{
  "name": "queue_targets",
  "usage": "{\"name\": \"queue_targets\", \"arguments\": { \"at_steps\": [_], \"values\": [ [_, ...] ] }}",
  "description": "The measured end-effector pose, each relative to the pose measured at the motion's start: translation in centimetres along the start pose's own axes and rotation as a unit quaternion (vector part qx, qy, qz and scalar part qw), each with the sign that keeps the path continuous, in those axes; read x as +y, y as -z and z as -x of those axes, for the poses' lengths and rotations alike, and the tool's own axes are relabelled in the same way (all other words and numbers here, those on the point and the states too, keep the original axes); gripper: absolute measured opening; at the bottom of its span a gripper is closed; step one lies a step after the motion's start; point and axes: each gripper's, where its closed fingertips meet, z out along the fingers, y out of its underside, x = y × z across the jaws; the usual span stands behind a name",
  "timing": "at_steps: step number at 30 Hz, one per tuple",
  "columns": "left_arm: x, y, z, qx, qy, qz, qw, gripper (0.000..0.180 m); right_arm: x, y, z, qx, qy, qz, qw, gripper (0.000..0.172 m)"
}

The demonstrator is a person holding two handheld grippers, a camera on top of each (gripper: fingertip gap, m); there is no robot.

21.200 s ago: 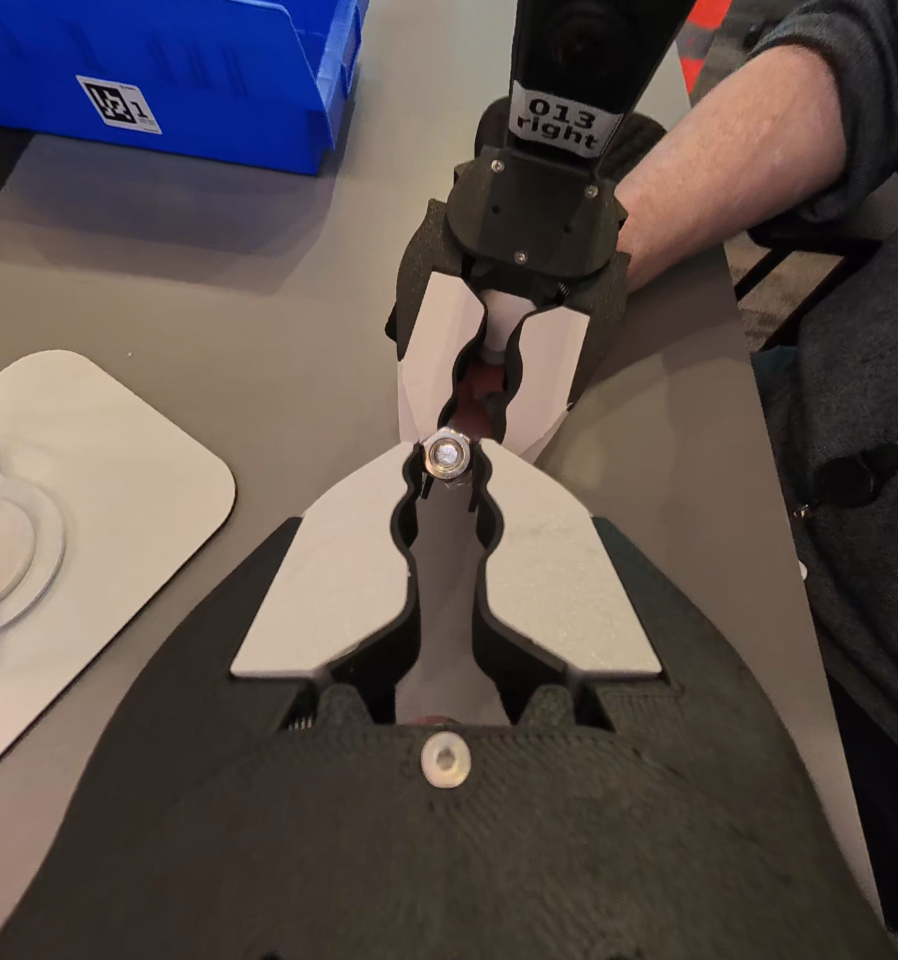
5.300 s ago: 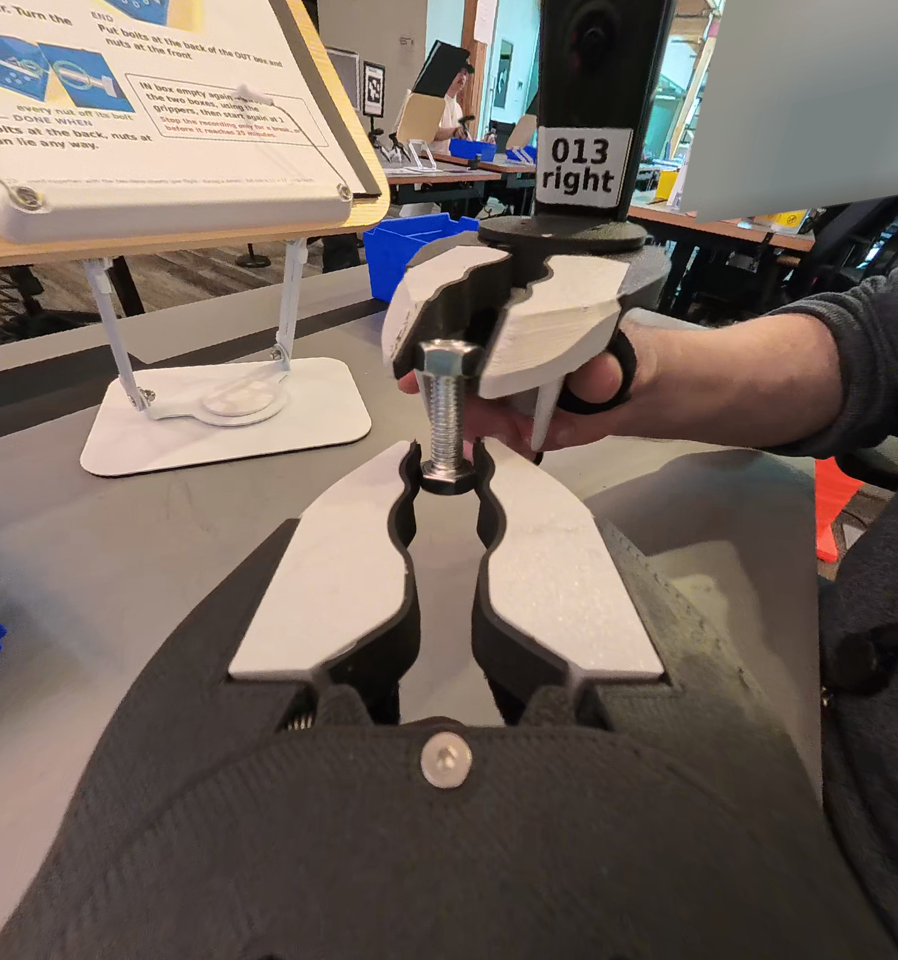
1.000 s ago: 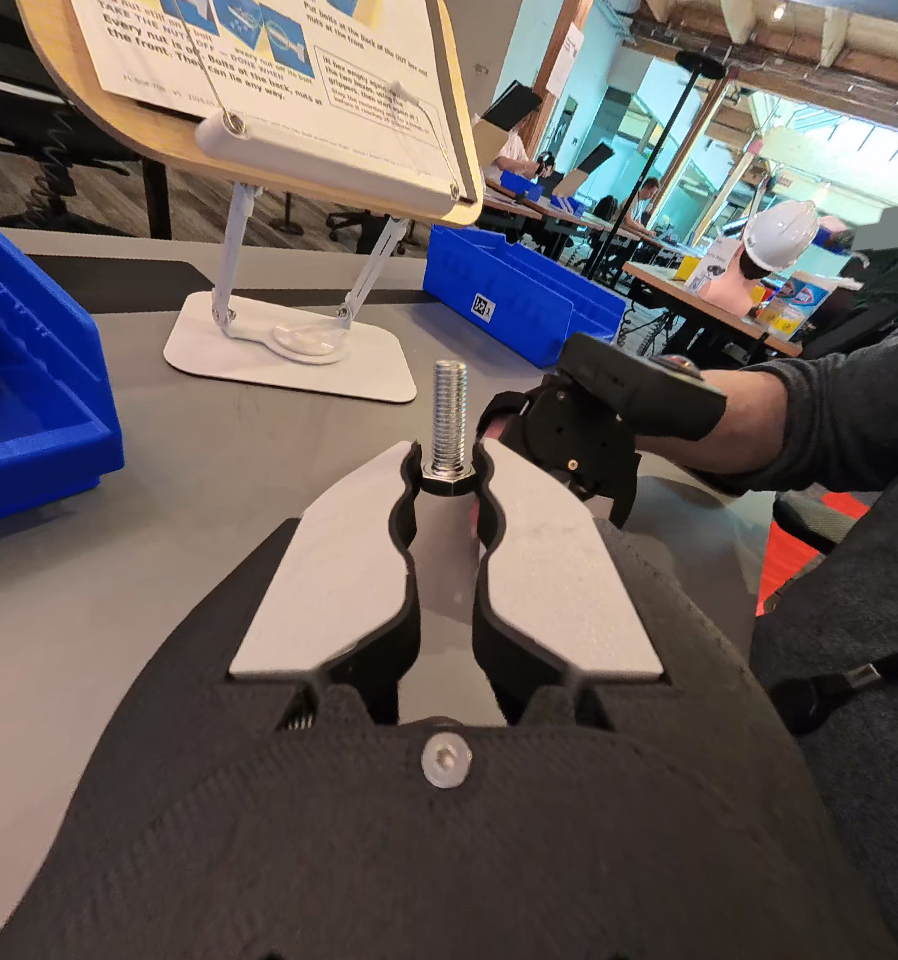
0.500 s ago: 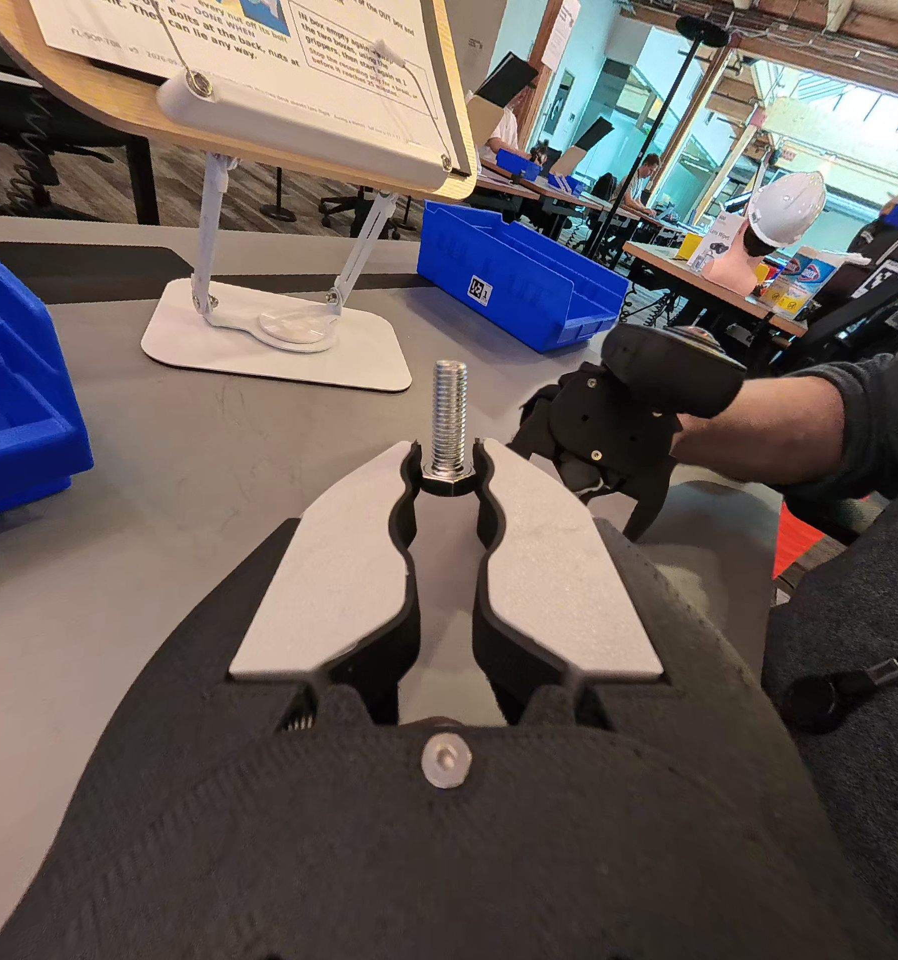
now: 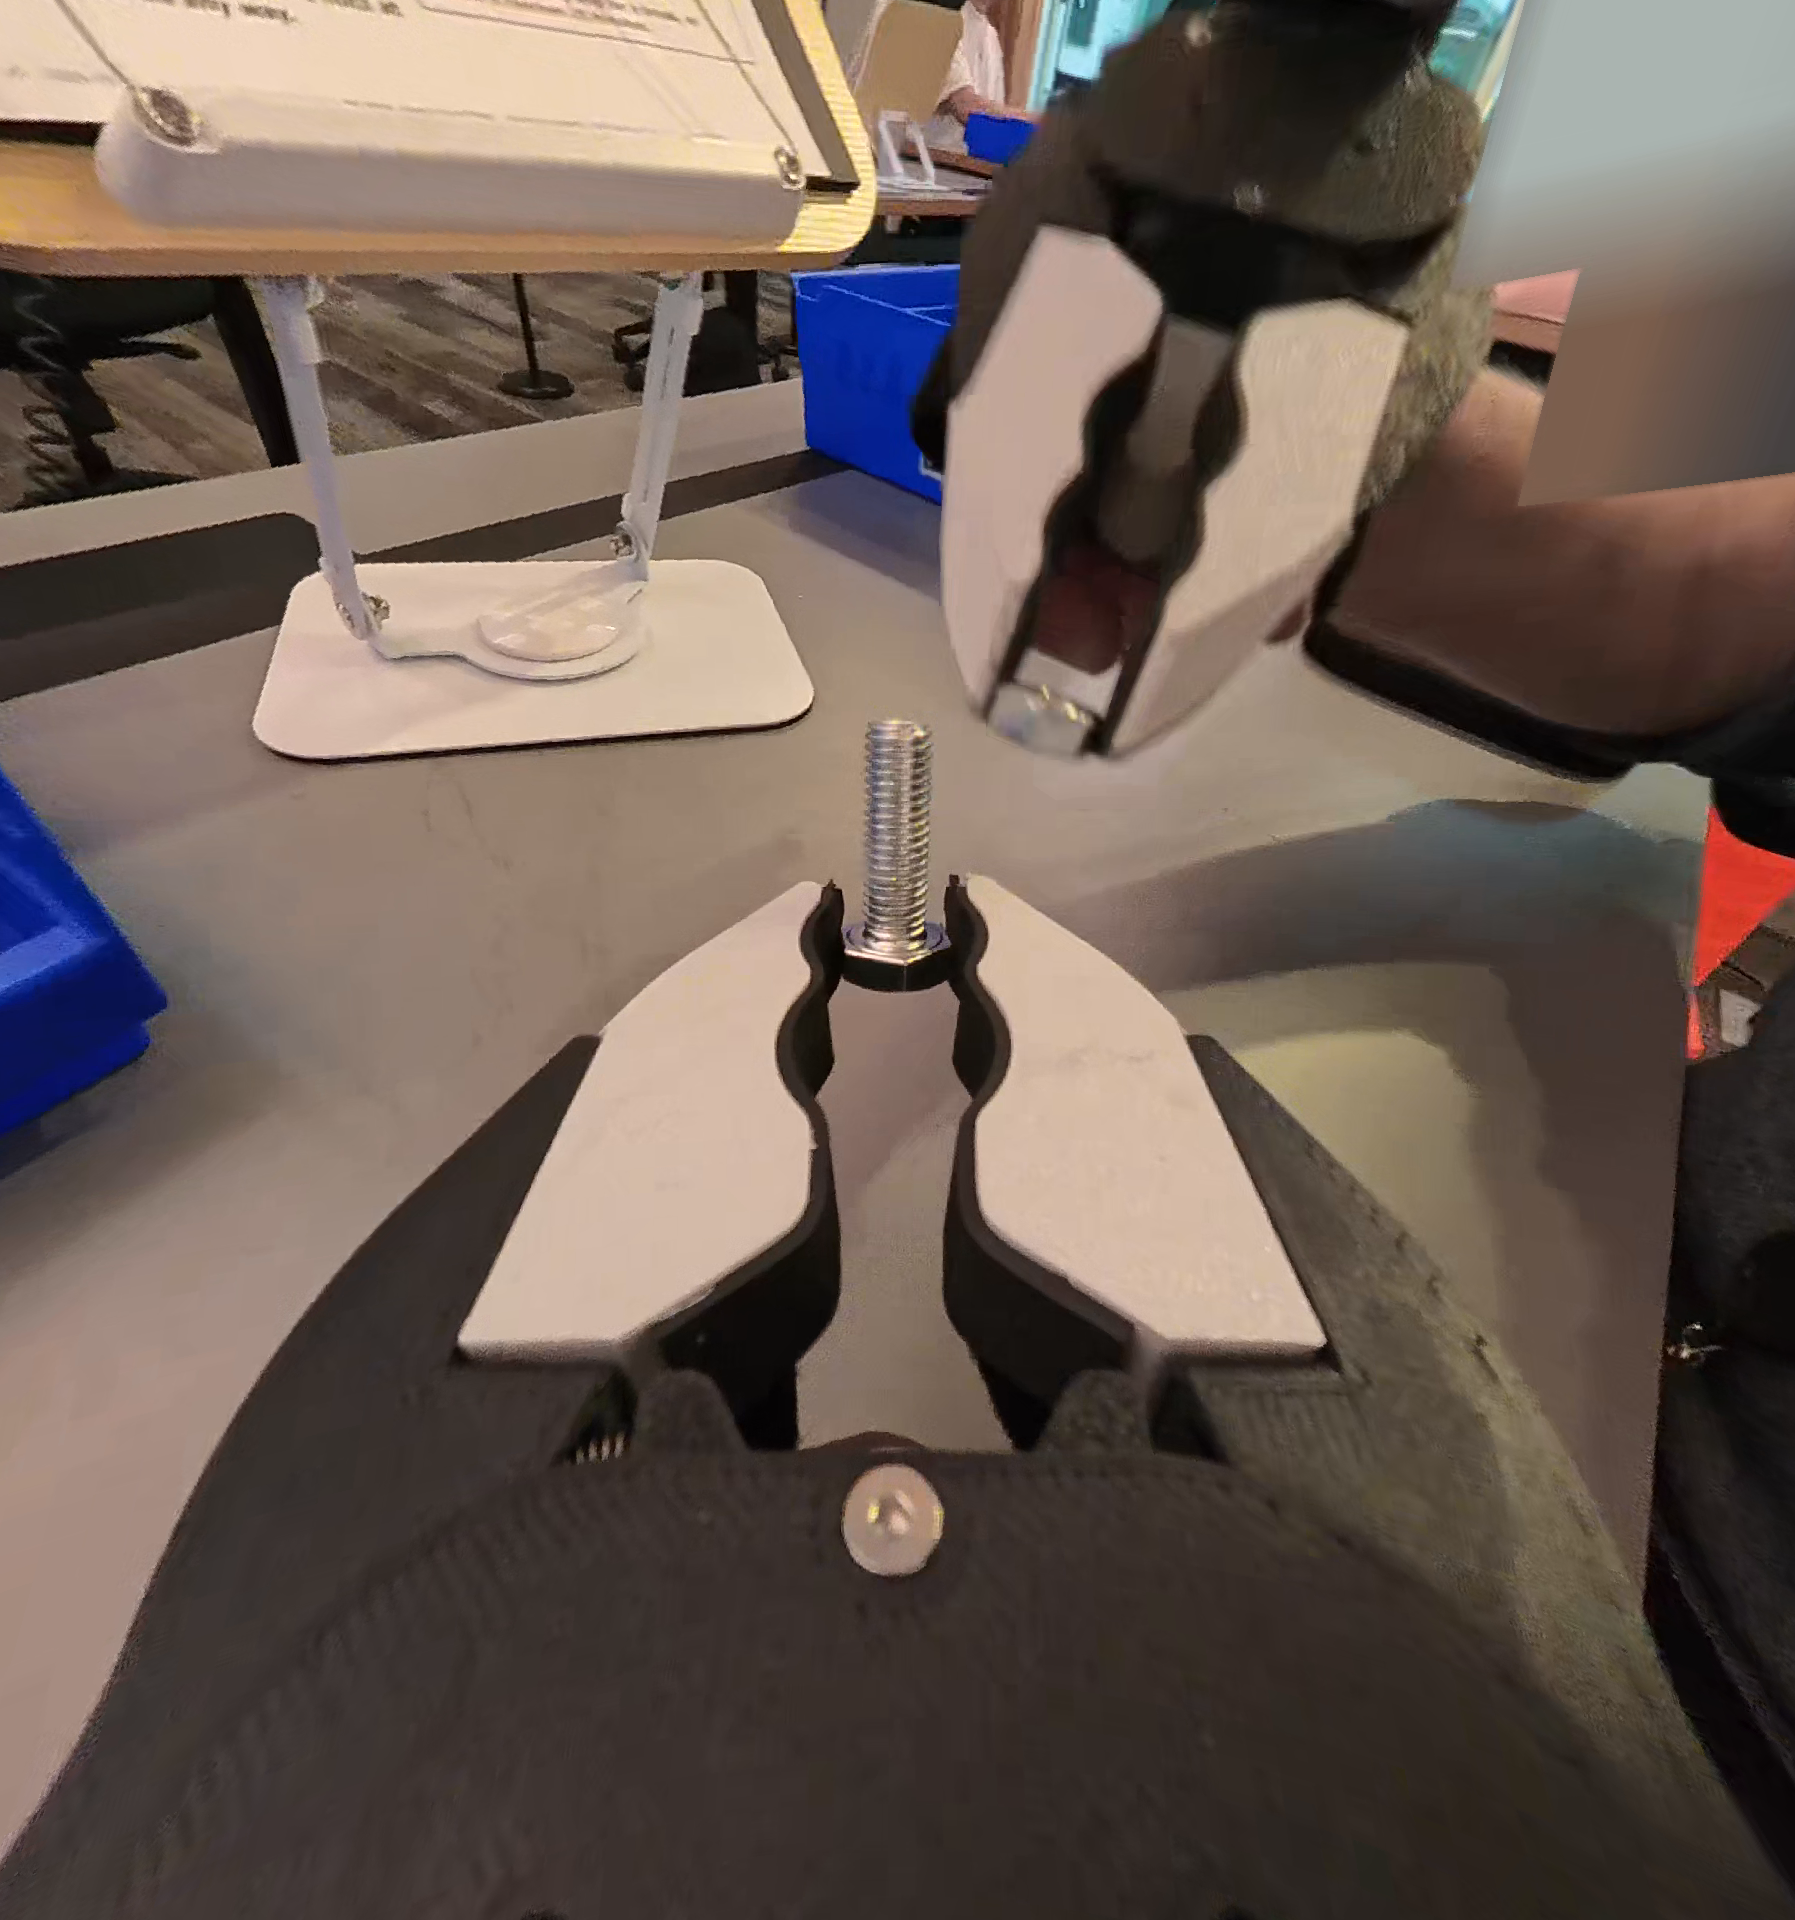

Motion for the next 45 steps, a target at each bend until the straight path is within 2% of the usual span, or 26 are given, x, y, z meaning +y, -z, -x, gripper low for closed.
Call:
{"name": "queue_targets", "arguments": {
  "at_steps": [5, 12, 17, 30, 36, 45],
  "values": [
    [0.0, -0.4, -1.0, 0.015, -0.019, 0.007, 1.000, 0.019, -1.9, -0.3, -0.5, -0.030, 0.038, -0.010, 0.999, 0.018],
    [0.3, -0.6, -1.5, 0.017, -0.041, 0.023, 0.999, 0.019, -1.5, -1.0, -0.2, -0.047, 0.053, 0.011, 0.997, 0.018],
    [0.3, -0.8, -1.3, -0.004, -0.066, 0.036, 0.997, 0.019, -1.3, -0.9, -0.1, -0.052, 0.029, 0.012, 0.998, 0.018],
    [0.8, -1.0, 0.8, -0.109, -0.127, 0.082, 0.983, 0.019, 0.2, -1.0, -1.3, 0.022, -0.081, 0.055, 0.995, 0.017],
    [0.8, -1.1, 1.0, -0.113, -0.123, 0.073, 0.983, 0.019, 0.1, -1.1, -1.5, 0.032, -0.106, 0.049, 0.993, 0.017],
    [0.6, -1.0, 1.1, -0.115, -0.125, 0.066, 0.983, 0.019, -0.1, -1.1, -1.5, 0.029, -0.096, 0.049, 0.994, 0.017]
  ]
}}
